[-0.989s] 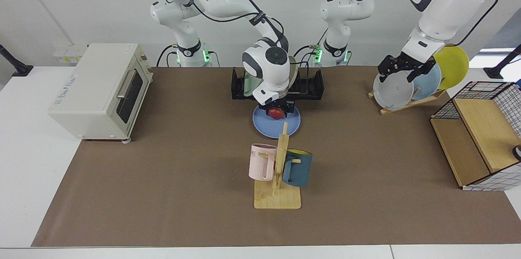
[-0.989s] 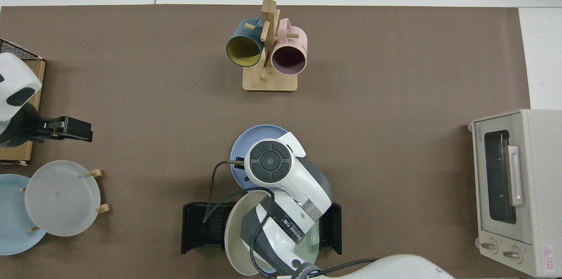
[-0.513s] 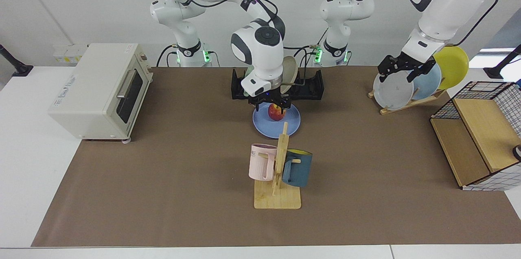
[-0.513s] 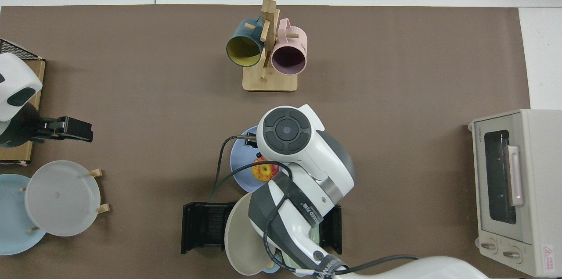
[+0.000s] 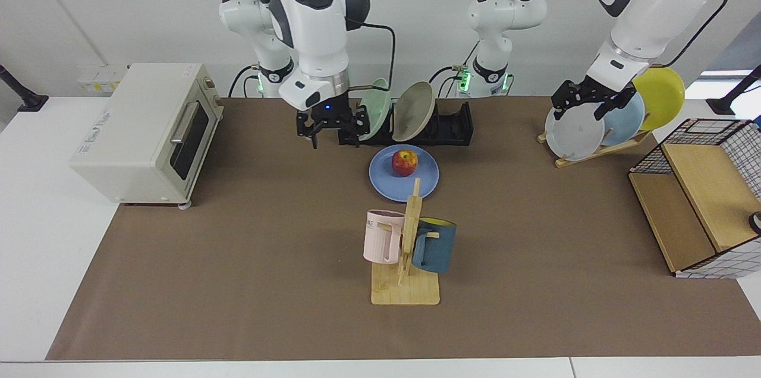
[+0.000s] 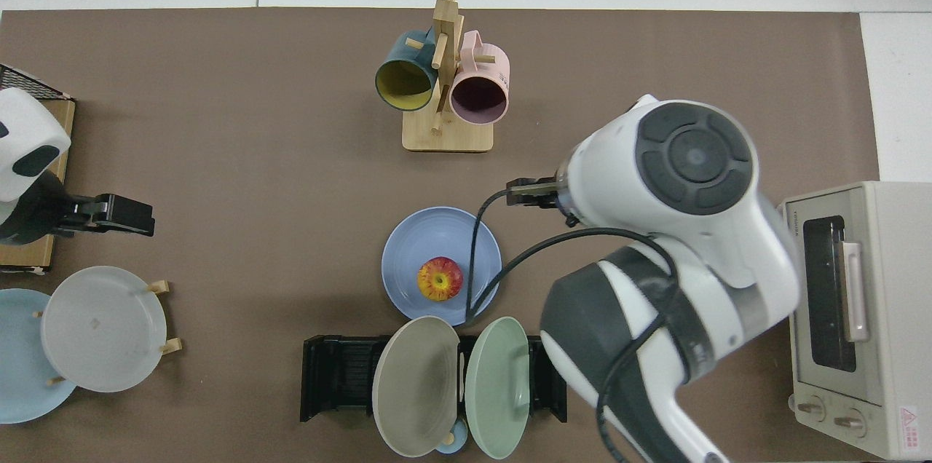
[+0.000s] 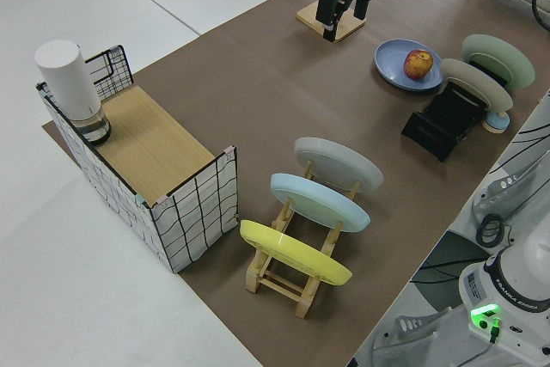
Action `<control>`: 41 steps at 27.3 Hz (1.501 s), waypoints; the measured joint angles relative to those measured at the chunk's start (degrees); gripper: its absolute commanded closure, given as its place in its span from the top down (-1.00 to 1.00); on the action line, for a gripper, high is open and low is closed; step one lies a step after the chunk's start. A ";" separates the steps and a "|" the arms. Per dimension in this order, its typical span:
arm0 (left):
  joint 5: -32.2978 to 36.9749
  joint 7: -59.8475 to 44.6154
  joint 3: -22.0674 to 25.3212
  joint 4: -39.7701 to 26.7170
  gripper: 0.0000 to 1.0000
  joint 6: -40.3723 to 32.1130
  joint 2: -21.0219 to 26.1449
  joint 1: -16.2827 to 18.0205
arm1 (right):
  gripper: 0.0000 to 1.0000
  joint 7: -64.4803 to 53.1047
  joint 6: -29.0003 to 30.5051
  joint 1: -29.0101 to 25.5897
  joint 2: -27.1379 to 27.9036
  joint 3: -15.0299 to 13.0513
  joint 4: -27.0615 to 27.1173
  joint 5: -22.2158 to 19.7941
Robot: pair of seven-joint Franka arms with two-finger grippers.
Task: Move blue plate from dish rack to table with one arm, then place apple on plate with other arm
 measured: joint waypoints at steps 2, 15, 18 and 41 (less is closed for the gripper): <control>0.00 0.00 -0.01 0.00 1.00 0.00 0.00 0.00 | 1.00 -5.77 -0.49 -3.28 -0.59 -0.10 -0.05 0.00; 0.00 -0.32 0.11 0.00 1.00 0.17 0.00 0.01 | 1.00 -25.45 -2.36 -19.48 -2.74 -0.40 -0.87 0.01; 0.02 -0.35 0.14 0.00 1.00 0.22 0.00 0.02 | 1.00 -25.46 -2.99 -20.06 -3.31 -0.37 -1.08 0.01; 0.03 -0.36 0.21 0.00 1.00 0.28 0.00 0.03 | 1.00 -25.46 -6.35 -21.22 -4.88 -0.33 -1.41 0.07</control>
